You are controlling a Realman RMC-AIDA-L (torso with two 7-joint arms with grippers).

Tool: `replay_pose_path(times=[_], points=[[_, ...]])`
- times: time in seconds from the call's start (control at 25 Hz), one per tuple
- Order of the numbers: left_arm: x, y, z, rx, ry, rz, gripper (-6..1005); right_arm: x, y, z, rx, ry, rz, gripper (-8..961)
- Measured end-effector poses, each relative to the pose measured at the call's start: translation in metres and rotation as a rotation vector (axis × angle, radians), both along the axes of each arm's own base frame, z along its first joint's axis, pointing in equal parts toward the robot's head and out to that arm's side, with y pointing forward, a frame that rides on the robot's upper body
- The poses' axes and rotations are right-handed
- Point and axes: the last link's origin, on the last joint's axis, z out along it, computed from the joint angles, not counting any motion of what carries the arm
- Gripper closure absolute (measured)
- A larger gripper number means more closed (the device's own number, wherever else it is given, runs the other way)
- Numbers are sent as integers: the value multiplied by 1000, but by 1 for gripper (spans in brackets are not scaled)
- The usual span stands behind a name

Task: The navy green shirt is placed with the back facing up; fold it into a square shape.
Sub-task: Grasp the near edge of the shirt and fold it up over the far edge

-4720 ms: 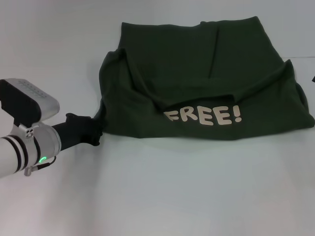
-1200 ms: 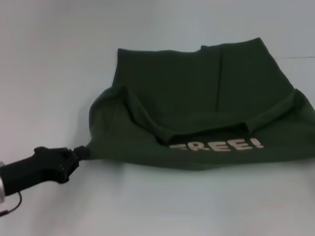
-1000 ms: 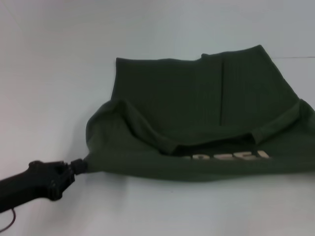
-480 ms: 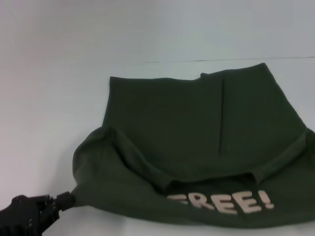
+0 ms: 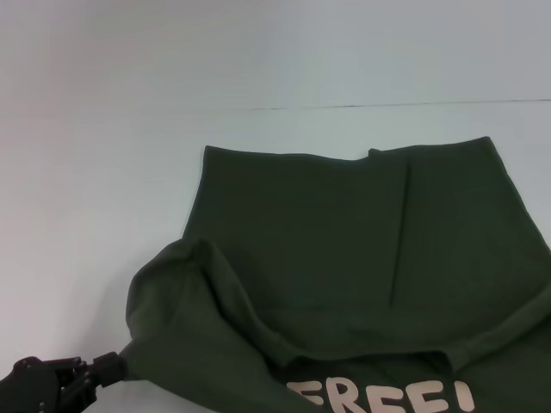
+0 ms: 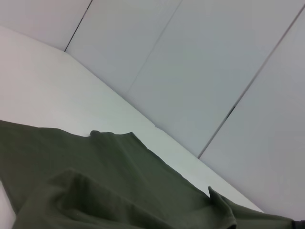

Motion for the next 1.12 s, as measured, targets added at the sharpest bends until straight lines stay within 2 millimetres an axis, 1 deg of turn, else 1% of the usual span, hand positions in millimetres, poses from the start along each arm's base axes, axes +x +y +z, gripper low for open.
replay_pose_path(times=[0.12, 0.24, 0.36, 0.48, 0.56, 0.6, 0.76, 0.8, 0.84, 1.08, 1.12], points=[[0, 3, 2, 5, -1, -1, 993, 3, -3, 5, 29, -5, -24, 892], [3, 12, 5, 22, -1, -8, 993, 5, 1, 11, 77, -6, -32, 890], [7, 27, 7, 39, -3, -23, 993, 4, 12, 17, 122, -6, -29, 889], [12, 48, 7, 58, -5, -29, 992, 2, 31, 25, 161, -10, -10, 887], [18, 66, 7, 77, -3, -29, 992, -1, 49, 29, 179, -13, 4, 886], [20, 73, 7, 84, -1, -30, 992, -2, 58, 31, 187, -17, 6, 886], [36, 115, 7, 142, 31, -30, 993, -11, 106, 38, 235, -36, 27, 884], [41, 124, 7, 153, 40, -30, 993, -13, 116, 38, 246, -38, 28, 883], [46, 138, 5, 169, 56, -21, 993, -15, 128, 38, 261, -41, 28, 883], [62, 185, -3, 235, 129, 35, 992, -32, 199, 32, 350, -69, 6, 879], [64, 192, -4, 250, 142, 51, 992, -34, 207, 31, 358, -77, 1, 879]])
